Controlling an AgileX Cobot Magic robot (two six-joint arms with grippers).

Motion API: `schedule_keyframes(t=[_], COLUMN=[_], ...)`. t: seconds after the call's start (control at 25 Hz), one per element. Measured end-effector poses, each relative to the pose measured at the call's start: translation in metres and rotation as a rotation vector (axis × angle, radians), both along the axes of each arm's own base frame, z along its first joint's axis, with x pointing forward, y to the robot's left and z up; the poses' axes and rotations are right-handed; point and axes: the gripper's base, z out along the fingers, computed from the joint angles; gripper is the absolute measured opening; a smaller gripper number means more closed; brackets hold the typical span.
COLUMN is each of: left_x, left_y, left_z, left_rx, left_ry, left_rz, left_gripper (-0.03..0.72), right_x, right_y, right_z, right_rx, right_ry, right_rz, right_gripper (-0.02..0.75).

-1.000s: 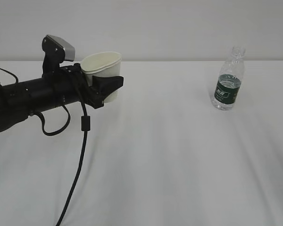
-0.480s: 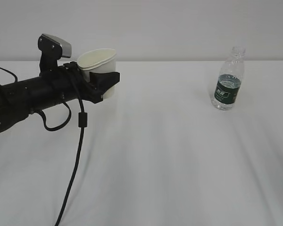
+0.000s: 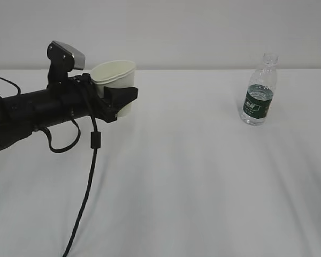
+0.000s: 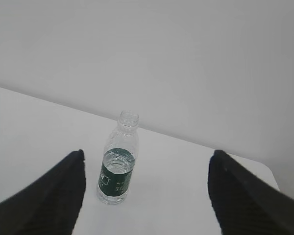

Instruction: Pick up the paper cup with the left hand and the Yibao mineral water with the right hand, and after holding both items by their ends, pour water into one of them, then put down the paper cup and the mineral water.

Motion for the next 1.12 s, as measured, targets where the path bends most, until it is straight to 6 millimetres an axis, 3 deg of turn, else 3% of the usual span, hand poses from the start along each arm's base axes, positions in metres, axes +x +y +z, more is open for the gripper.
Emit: schedule_keyframes(t=[1.12], left_x=[0.015], left_y=[0.028], left_z=[-0.002], left_rx=[-0.007], left_ry=[0.032], left_rz=[0.172], left_gripper=[0.394], right_x=[0.0], right_y=[0.0], right_z=[0.0], right_rx=[0.0], right_ry=[0.005], right_rz=[0.0], right_gripper=[0.589])
